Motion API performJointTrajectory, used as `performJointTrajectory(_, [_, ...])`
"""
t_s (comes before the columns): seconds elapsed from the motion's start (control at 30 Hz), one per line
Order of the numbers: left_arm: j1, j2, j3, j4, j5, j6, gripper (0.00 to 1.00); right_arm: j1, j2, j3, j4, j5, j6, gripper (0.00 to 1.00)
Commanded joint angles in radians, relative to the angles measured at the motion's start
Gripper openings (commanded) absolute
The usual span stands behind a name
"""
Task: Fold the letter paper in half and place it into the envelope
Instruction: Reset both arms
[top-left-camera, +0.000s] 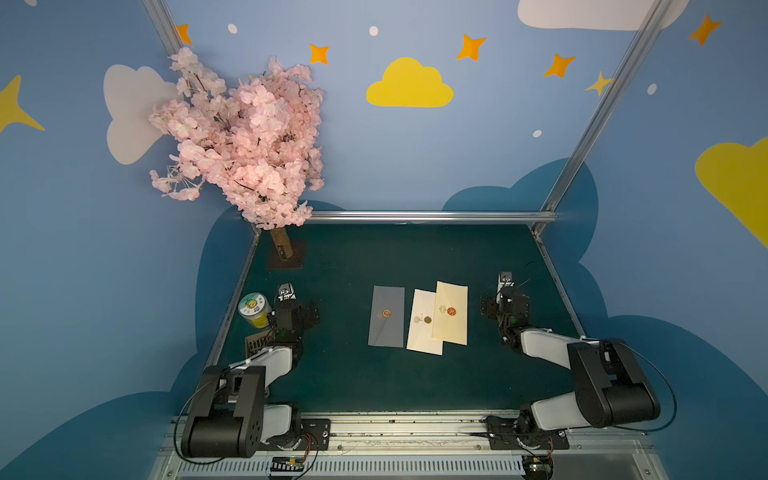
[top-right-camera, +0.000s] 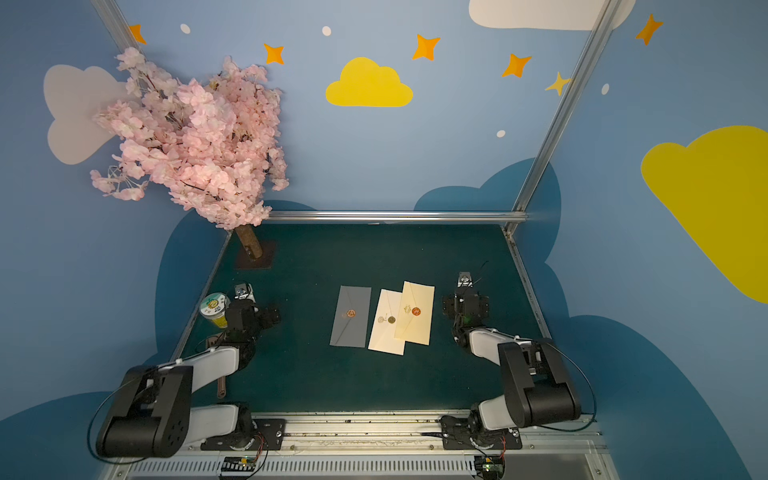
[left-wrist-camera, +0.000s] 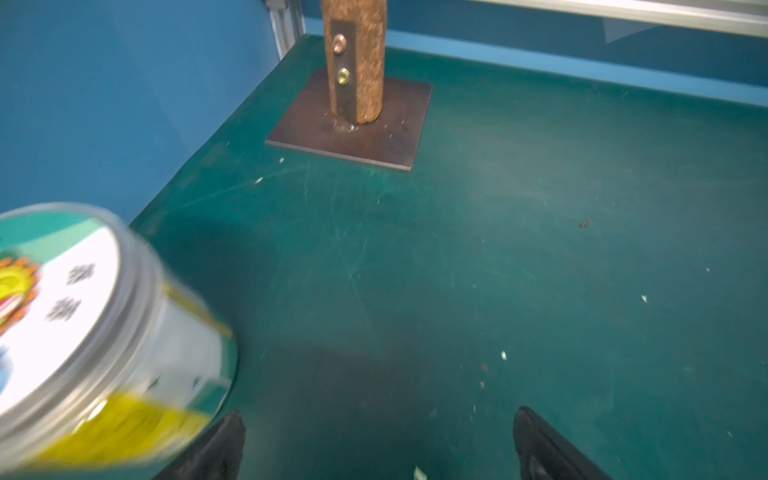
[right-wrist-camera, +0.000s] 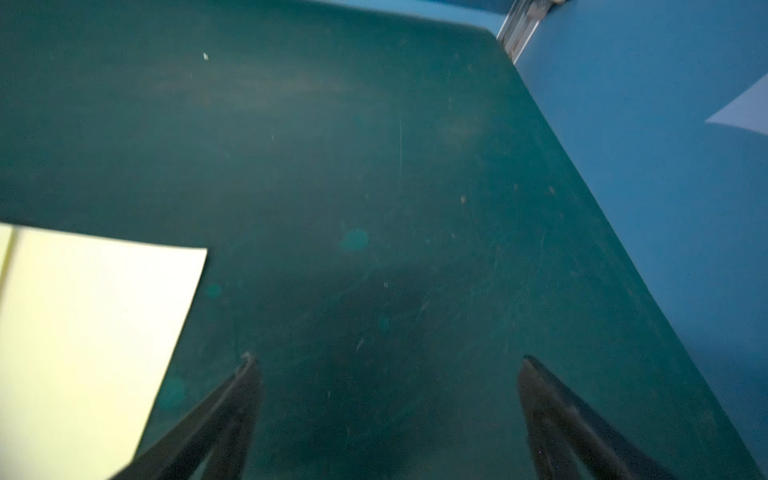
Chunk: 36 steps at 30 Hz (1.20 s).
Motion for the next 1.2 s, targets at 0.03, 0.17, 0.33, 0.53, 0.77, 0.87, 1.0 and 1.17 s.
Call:
performJointTrajectory(0.03, [0.015,0.148,0.014,0.335,0.139,0.085,1.0,-0.072,0.027,-0.031,0.207,-0.097,0.034,0.96])
performJointTrajectory(0.17, [0.012,0.208,-0.01,0.447,0.165,0.097,1.0,-0.114,0.064,-0.125,0.413,-0.164,0.063,0.98])
performJointTrajectory(0.33, [0.009,0.192,0.032,0.343,0.169,0.103,1.0,-0.107,0.06,-0.098,0.351,-0.159,0.058,0.98])
performJointTrajectory(0.53, [0.008,0.203,0.037,0.35,0.241,0.139,1.0,-0.1,0.088,-0.117,0.434,-0.151,0.044,0.98])
performJointTrajectory(0.77, [0.008,0.213,0.042,0.355,0.274,0.153,1.0,-0.101,0.086,-0.114,0.425,-0.152,0.046,0.98])
performJointTrajectory(0.87, [0.009,0.212,0.045,0.35,0.276,0.15,1.0,-0.102,0.087,-0.115,0.426,-0.152,0.046,0.98])
performJointTrajectory(1.0, [0.009,0.219,0.054,0.342,0.28,0.15,1.0,-0.101,0.086,-0.115,0.426,-0.152,0.047,0.98])
performJointTrajectory(1.17, [0.01,0.213,0.048,0.347,0.285,0.15,1.0,-0.101,0.087,-0.115,0.425,-0.152,0.047,0.98])
